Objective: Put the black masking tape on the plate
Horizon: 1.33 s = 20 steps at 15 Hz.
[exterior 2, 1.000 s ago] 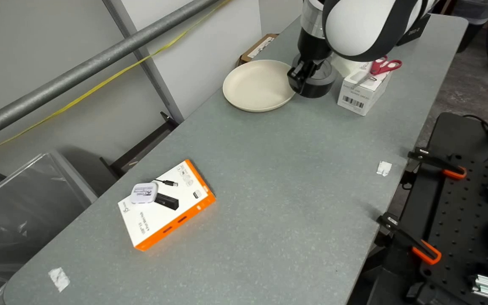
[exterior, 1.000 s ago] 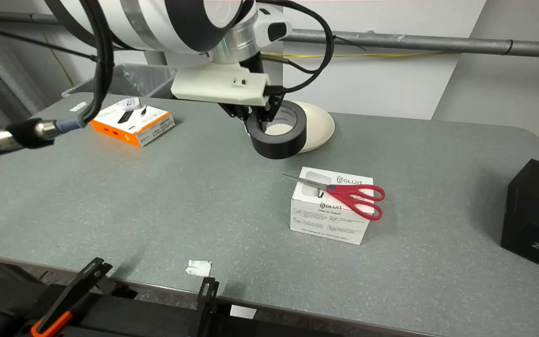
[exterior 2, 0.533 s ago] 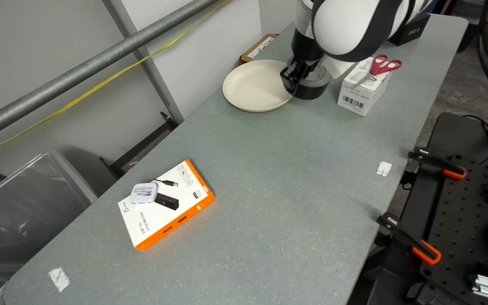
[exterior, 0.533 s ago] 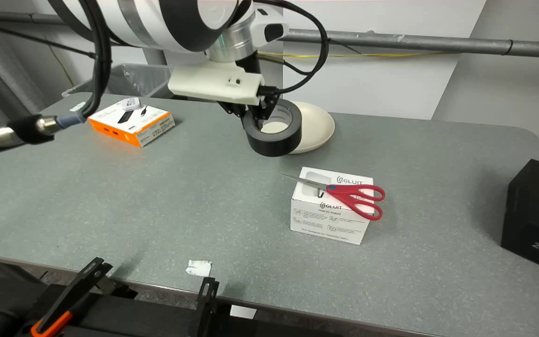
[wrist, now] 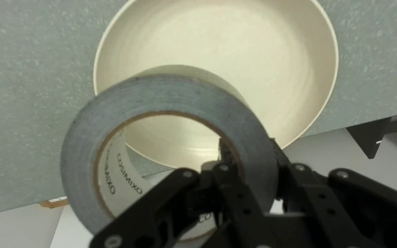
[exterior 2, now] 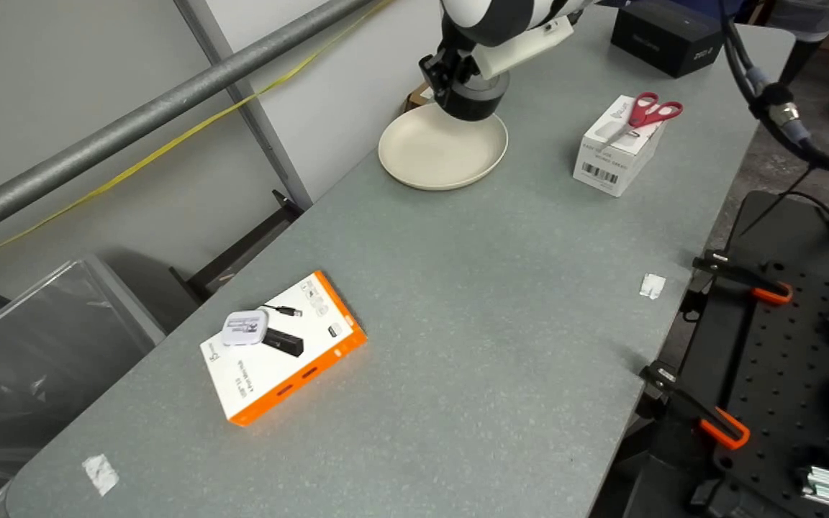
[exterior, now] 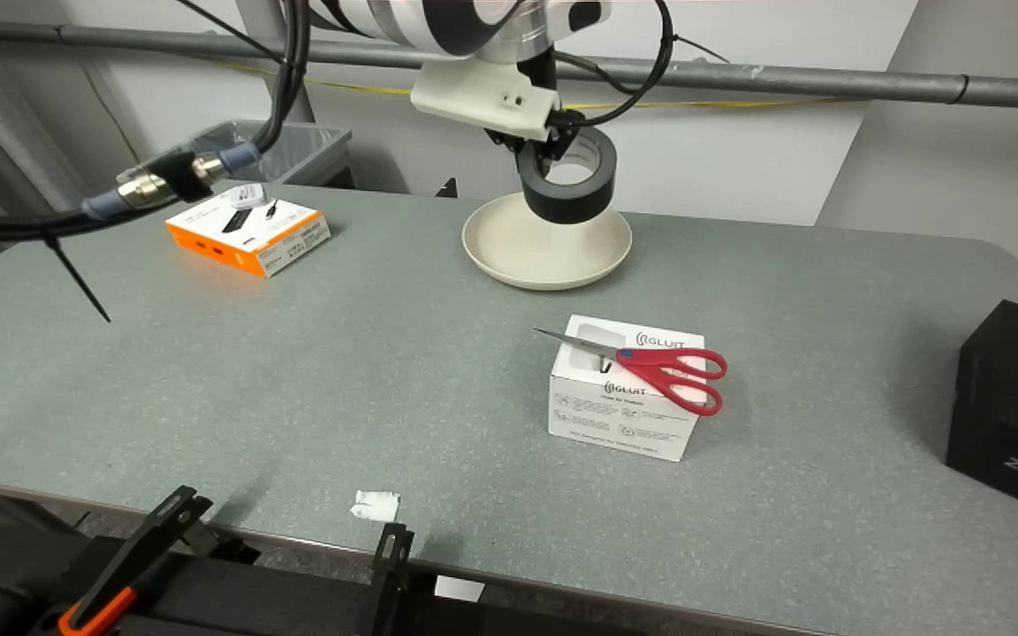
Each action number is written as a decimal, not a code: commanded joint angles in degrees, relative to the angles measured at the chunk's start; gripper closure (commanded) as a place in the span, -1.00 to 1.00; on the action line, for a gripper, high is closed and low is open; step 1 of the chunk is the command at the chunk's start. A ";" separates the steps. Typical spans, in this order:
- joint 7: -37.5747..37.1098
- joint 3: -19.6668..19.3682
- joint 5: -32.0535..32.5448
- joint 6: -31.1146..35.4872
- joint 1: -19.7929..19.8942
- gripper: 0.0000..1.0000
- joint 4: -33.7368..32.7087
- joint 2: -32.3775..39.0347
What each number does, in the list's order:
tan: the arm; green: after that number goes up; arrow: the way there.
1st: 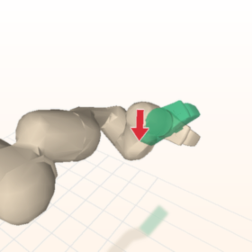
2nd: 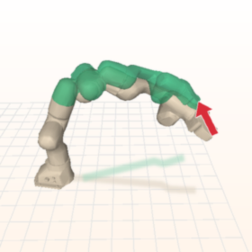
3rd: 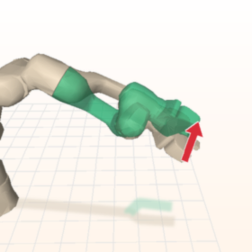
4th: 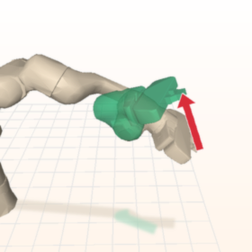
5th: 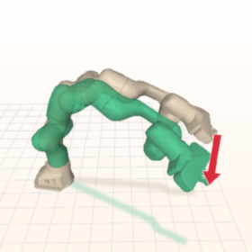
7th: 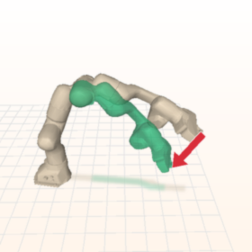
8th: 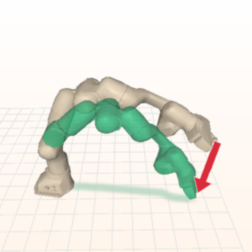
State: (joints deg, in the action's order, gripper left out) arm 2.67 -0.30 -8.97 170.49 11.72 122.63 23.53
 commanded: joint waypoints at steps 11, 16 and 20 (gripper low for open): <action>-0.80 5.08 -1.95 -10.15 1.23 0.87 -23.77 21.49; -0.80 4.58 -1.73 -11.14 0.48 -0.18 -25.14 22.12; -0.55 4.79 -1.69 -10.89 0.20 -0.76 -24.96 22.10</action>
State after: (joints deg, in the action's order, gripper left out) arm 2.58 4.95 -10.47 160.80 12.73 99.85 44.62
